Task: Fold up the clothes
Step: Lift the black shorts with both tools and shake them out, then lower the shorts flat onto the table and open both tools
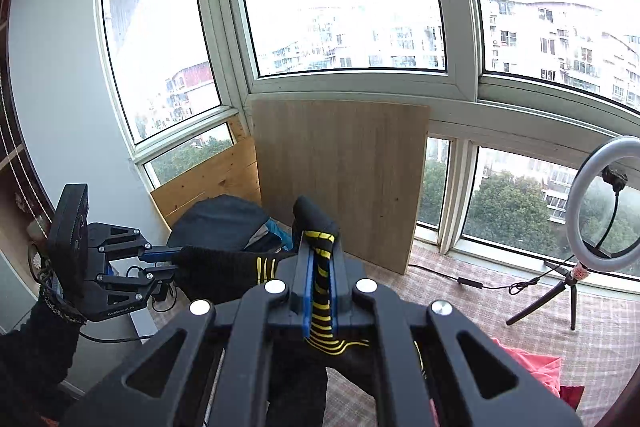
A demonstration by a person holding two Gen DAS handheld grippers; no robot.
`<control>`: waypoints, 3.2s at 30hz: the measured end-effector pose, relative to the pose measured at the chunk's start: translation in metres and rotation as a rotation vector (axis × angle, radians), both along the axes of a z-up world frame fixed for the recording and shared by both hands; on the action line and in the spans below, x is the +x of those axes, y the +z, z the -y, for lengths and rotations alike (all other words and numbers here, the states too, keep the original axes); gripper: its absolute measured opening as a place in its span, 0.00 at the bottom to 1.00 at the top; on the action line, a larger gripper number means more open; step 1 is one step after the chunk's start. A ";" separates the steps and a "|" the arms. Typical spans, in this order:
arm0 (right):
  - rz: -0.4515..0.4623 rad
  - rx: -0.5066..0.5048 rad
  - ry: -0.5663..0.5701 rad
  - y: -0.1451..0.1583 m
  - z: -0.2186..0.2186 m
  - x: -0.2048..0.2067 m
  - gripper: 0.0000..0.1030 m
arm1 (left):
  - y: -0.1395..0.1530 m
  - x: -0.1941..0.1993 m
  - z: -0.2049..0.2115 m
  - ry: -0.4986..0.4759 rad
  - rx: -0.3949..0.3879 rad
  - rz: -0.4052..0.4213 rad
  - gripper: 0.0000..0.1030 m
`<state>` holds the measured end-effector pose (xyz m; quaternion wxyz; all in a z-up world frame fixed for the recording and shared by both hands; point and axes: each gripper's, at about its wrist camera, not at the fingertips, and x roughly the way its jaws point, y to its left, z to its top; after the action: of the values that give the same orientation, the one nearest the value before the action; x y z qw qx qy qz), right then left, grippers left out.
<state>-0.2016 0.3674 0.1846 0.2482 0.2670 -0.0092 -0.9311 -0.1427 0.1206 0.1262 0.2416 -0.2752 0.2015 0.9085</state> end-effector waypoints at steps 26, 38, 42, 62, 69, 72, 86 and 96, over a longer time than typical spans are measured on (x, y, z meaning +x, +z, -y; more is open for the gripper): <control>0.687 0.096 -0.383 -0.314 -0.083 0.102 0.34 | -0.281 -0.023 -0.017 0.073 -0.141 0.587 0.35; 0.814 0.095 -0.347 -0.362 -0.085 0.080 0.13 | -0.316 -0.031 -0.020 0.130 -0.091 0.702 0.03; 0.770 0.070 -0.296 -0.341 -0.088 0.093 0.07 | -0.285 -0.017 -0.002 0.183 -0.015 0.652 0.02; -0.117 0.054 -0.183 0.084 -0.063 0.181 0.06 | 0.098 0.077 0.062 0.242 0.152 -0.085 0.02; -0.055 0.038 -0.173 0.065 -0.057 0.148 0.06 | 0.098 0.053 0.067 0.231 0.104 -0.046 0.02; 0.028 0.000 -0.199 0.036 -0.060 0.093 0.06 | 0.073 0.000 0.069 0.252 0.086 0.022 0.02; 0.471 0.070 -0.299 -0.190 -0.095 -0.093 0.25 | -0.251 -0.303 0.013 0.352 -0.310 0.531 0.06; 0.738 0.098 -0.283 -0.320 -0.129 -0.037 0.47 | -0.252 -0.276 0.038 0.239 -0.326 0.530 0.24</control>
<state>-0.2381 0.4959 -0.1357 0.0842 0.5912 -0.0900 -0.7970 -0.4187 0.0822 -0.1262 0.1301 -0.5588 0.2406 0.7829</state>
